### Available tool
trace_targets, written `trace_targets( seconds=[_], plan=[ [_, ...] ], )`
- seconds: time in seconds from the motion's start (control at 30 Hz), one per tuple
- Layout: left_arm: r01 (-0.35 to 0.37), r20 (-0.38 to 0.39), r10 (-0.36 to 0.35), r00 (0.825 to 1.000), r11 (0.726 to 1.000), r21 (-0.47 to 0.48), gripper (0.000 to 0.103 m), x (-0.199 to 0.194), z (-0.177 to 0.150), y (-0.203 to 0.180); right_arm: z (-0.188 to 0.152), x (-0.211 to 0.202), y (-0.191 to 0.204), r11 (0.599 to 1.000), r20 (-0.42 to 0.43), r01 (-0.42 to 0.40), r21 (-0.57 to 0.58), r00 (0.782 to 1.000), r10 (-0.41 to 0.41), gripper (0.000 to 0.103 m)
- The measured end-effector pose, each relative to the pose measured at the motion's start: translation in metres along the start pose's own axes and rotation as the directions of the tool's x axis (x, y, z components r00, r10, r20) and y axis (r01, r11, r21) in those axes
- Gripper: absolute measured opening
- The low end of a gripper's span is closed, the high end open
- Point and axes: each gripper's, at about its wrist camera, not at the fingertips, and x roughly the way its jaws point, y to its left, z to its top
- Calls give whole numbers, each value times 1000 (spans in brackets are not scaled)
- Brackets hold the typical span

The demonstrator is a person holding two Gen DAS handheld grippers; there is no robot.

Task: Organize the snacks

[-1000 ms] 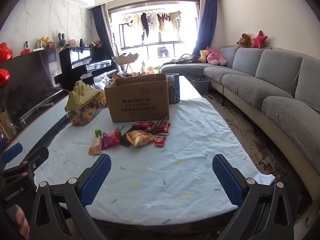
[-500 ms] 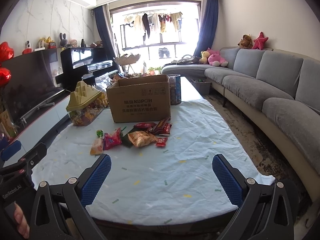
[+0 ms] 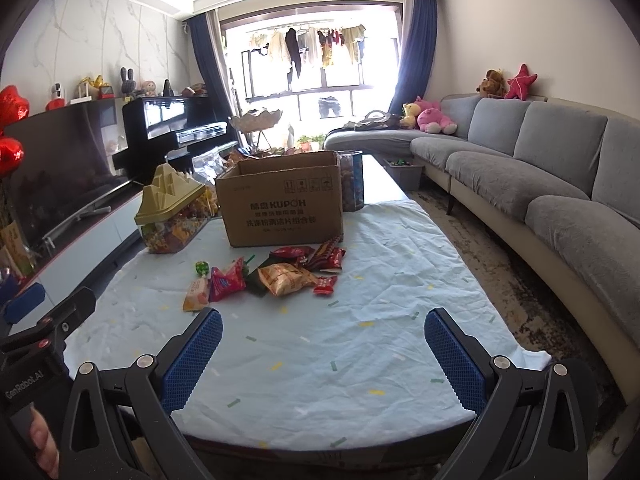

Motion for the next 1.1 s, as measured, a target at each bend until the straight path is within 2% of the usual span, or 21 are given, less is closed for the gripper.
trace_targets(
  seconds=[1.1],
  plan=[
    [1, 1, -1, 1000, 1000, -1, 103, 0, -1, 0, 2, -1, -2, 1000, 9, 5, -3, 1000, -5, 102]
  ],
)
